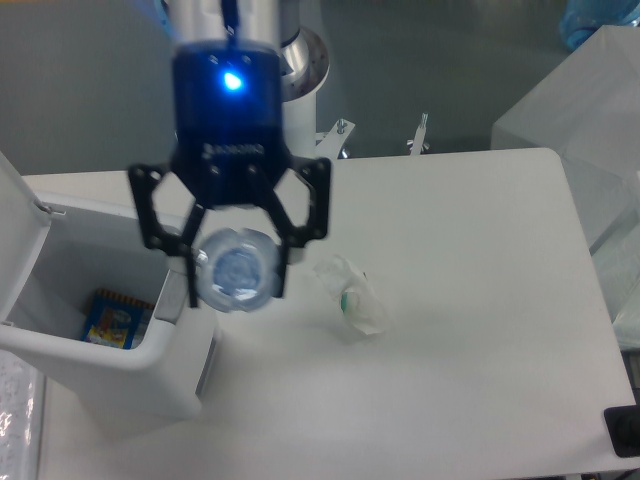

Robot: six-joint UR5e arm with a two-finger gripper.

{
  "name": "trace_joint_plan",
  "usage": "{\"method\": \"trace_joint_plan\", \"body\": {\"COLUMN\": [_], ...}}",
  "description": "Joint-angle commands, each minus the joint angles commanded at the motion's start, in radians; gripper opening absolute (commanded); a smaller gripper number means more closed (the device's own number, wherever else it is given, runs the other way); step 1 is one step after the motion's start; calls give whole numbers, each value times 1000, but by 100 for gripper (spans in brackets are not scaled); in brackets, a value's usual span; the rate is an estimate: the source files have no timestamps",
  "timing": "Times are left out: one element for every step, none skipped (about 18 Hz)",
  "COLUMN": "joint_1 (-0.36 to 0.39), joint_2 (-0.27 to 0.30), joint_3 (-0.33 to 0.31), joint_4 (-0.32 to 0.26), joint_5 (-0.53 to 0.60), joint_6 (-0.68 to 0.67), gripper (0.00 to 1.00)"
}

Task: Place the trash in the trash can
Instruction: 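Lift the bottle and carry it over the white bin, then lower the bottle into the bin and open the gripper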

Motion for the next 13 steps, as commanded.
{"method": "trace_joint_plan", "body": {"joint_1": [-23, -38, -46, -64, -93, -113, -123, -140, -155, -163, -166, -172, -175], "joint_2": [0, 0, -2, -3, -5, -3, 0, 0, 0, 0, 0, 2, 2], "joint_3": [0, 0, 0, -5, -20, -41, -60, -80, -96, -113, -133, -144, -147], "joint_4": [0, 0, 0, 0, 0, 0, 0, 0, 0, 0, 0, 0, 0], "joint_5": [2, 5, 3, 2, 2, 3, 3, 3, 3, 3, 3, 5, 5], "joint_6": [-8, -9, -11, -12, -12, -11, -12, -12, -11, -11, -11, -11, -11], "gripper": [65, 65, 65, 65, 65, 65, 65, 65, 65, 65, 65, 65, 65]}}
